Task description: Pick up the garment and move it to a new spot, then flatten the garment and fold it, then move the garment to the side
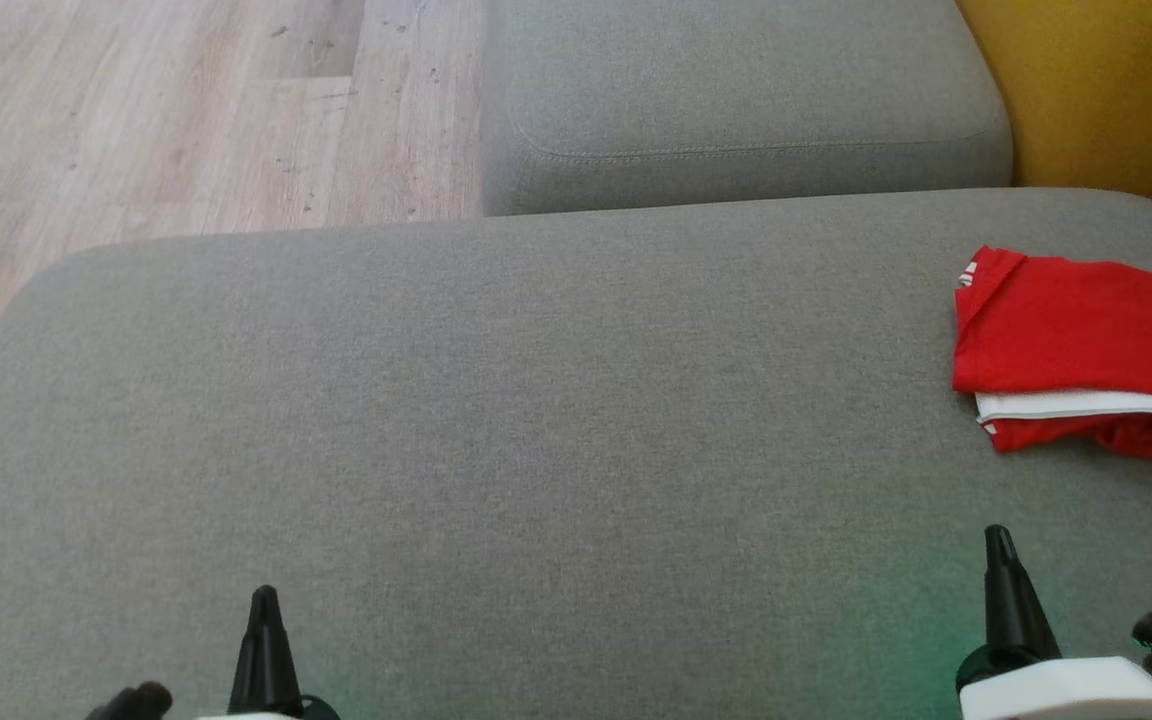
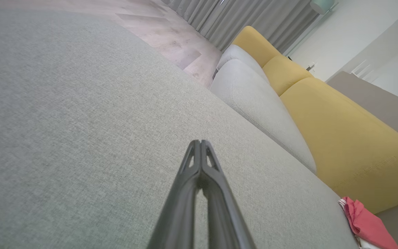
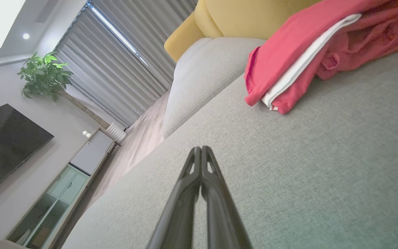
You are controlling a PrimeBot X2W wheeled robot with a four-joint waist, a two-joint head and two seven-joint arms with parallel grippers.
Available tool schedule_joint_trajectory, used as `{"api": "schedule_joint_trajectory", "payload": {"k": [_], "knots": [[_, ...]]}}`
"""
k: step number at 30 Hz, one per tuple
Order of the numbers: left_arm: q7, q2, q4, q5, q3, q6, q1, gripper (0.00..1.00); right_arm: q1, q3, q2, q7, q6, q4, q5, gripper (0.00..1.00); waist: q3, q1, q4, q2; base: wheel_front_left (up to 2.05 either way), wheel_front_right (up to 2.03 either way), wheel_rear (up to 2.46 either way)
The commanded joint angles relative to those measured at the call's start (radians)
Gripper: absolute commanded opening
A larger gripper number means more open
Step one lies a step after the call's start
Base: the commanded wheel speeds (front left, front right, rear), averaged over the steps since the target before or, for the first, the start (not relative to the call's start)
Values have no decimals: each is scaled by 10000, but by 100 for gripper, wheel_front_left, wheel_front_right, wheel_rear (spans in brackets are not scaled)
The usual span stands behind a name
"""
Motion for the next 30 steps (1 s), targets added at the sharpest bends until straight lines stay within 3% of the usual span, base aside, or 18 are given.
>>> {"api": "schedule_joint_trajectory", "payload": {"k": [1,30], "knots": [[57,126,-238,-311,309,-112,-588,0,-523,10,-213,53,30,-254,353,0,12,-1,-6,-1,0,0,0],[851,148,237,-3751,1056,-679,-1506,0,-1437,-392,-250,854,46,71,3872,0,243,-1,-131,-1,0,0,0]]}}
